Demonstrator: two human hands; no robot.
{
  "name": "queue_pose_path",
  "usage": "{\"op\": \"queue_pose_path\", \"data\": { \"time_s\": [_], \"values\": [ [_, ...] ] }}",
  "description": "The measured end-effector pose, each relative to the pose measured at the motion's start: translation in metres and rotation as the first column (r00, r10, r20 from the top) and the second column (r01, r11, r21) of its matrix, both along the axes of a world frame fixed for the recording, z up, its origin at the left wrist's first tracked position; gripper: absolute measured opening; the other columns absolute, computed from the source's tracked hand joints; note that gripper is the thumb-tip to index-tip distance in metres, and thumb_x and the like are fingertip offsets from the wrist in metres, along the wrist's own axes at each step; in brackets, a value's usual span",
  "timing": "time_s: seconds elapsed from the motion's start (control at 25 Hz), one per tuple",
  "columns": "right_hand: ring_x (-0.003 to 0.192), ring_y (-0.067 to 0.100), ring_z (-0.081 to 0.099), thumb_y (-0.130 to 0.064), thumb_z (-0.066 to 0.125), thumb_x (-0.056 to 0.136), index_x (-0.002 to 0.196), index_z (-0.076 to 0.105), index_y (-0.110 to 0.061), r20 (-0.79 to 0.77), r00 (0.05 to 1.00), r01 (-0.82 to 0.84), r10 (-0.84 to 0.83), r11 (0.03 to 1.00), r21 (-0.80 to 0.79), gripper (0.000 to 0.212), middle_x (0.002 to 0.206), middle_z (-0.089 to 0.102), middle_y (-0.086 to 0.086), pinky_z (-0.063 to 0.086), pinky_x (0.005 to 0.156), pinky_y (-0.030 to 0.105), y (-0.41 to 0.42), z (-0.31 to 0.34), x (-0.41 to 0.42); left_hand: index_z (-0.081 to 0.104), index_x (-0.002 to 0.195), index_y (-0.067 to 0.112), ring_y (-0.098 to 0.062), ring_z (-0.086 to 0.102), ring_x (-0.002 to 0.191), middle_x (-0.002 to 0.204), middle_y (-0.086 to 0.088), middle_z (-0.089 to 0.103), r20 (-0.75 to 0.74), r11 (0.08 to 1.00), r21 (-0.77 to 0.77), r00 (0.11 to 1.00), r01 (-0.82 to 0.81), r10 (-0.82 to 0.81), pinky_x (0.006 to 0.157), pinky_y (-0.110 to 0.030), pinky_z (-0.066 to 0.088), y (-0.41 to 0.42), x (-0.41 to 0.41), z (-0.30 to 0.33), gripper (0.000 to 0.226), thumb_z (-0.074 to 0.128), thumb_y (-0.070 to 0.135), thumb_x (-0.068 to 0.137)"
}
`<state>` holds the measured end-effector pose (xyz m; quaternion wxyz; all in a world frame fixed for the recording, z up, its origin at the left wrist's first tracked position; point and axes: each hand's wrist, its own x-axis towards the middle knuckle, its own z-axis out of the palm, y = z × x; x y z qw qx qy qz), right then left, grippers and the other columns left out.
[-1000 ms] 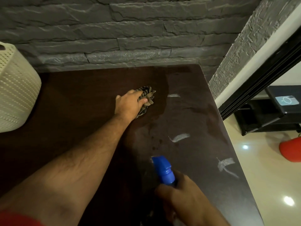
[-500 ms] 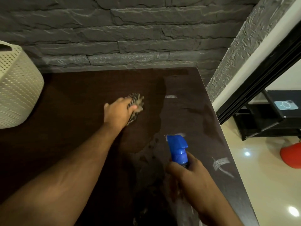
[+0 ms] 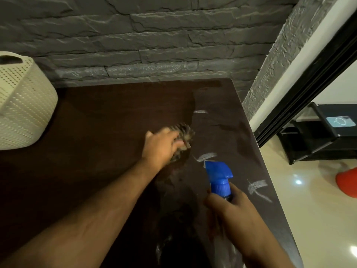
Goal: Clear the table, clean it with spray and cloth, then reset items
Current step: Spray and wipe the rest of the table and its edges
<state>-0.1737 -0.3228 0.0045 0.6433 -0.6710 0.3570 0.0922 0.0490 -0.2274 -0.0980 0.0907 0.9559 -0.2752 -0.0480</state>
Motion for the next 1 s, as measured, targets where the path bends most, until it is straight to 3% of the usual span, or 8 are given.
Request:
{"op": "queue_pose_path", "data": {
  "time_s": [0.12,0.28,0.48,0.56,0.68,0.76,0.88,1.0],
  "values": [
    [0.055,0.015,0.057,-0.021,0.07,0.075,0.084,0.062,-0.021,-0.005,1.0,-0.023,0.023,0.999,0.031,0.012,0.056,0.06,-0.004,0.049,0.062,0.036,-0.002,0.004,-0.009,0.057,0.124,0.035,-0.012,0.061,0.102,0.113,0.01,0.062,0.023,0.976,-0.058,0.978,0.209,-0.208,0.079,-0.035,0.036,0.059,-0.061,-0.013,0.047,0.037,0.057,0.088],
    [0.048,0.012,0.054,-0.02,0.067,0.076,0.083,0.059,-0.021,0.02,0.999,-0.028,0.028,0.999,0.023,0.011,0.051,0.056,-0.006,0.047,0.054,0.029,-0.004,0.005,-0.02,0.058,0.124,0.028,-0.022,0.059,0.109,0.118,0.0,0.062,0.055,0.976,0.017,0.975,-0.216,0.214,0.085,-0.039,0.037,0.054,0.012,-0.003,0.041,0.043,0.052,0.093],
    [0.051,0.01,0.052,-0.023,0.066,0.074,0.079,0.06,-0.021,0.035,0.997,-0.065,0.065,0.998,0.013,0.008,0.053,0.056,-0.008,0.043,0.056,0.029,0.003,0.004,-0.037,0.059,0.124,0.032,-0.016,0.062,0.104,0.114,0.008,0.064,0.003,0.975,-0.049,0.976,0.216,-0.216,0.08,-0.035,0.037,0.08,-0.099,-0.008,0.048,0.039,0.056,0.088],
    [0.049,0.007,0.052,-0.022,0.066,0.076,0.078,0.059,-0.023,0.037,0.996,-0.079,0.078,0.997,0.009,0.007,0.052,0.055,-0.01,0.042,0.055,0.025,0.006,0.008,-0.041,0.059,0.124,0.029,-0.019,0.063,0.103,0.112,0.004,0.064,0.032,0.998,-0.032,0.998,0.059,-0.058,0.078,-0.036,0.037,0.1,-0.069,-0.002,0.049,0.038,0.056,0.088],
    [0.051,0.012,0.053,-0.025,0.067,0.074,0.074,0.059,-0.027,0.032,0.997,-0.069,0.067,0.997,0.036,0.008,0.052,0.056,-0.008,0.045,0.056,0.031,0.016,0.004,-0.043,0.052,0.132,0.026,-0.024,0.055,0.115,0.125,-0.002,0.06,0.021,0.972,0.005,0.972,-0.234,0.233,0.09,-0.04,0.037,0.065,-0.008,0.001,0.044,0.046,0.048,0.094],
    [0.054,0.016,0.052,-0.032,0.065,0.067,0.07,0.057,-0.028,0.026,0.998,-0.057,0.056,0.998,0.024,0.009,0.054,0.055,-0.007,0.047,0.059,0.037,0.022,0.0,-0.046,0.054,0.13,0.028,-0.022,0.055,0.116,0.126,0.0,0.059,-0.012,0.993,-0.029,0.994,-0.11,0.11,0.091,-0.039,0.037,0.034,-0.039,-0.004,0.043,0.049,0.048,0.092],
    [0.057,0.016,0.054,-0.034,0.063,0.062,0.075,0.059,-0.026,-0.001,0.999,-0.049,0.049,0.998,0.041,0.016,0.058,0.056,-0.006,0.05,0.062,0.04,0.034,-0.002,-0.053,0.056,0.128,0.031,-0.017,0.059,0.108,0.117,0.005,0.061,-0.011,0.98,-0.093,0.984,0.177,-0.179,0.082,-0.036,0.036,0.075,-0.101,-0.011,0.042,0.051,0.049,0.091],
    [0.055,0.018,0.053,-0.032,0.063,0.062,0.076,0.058,-0.024,-0.001,0.999,-0.035,0.035,0.999,0.032,0.017,0.058,0.055,-0.004,0.05,0.06,0.041,0.045,-0.001,-0.058,0.058,0.126,0.026,-0.025,0.059,0.107,0.116,-0.002,0.062,0.044,0.995,-0.054,0.995,-0.089,0.092,0.084,-0.04,0.038,0.091,-0.047,-0.009,0.042,0.05,0.049,0.092]
  ]
}}
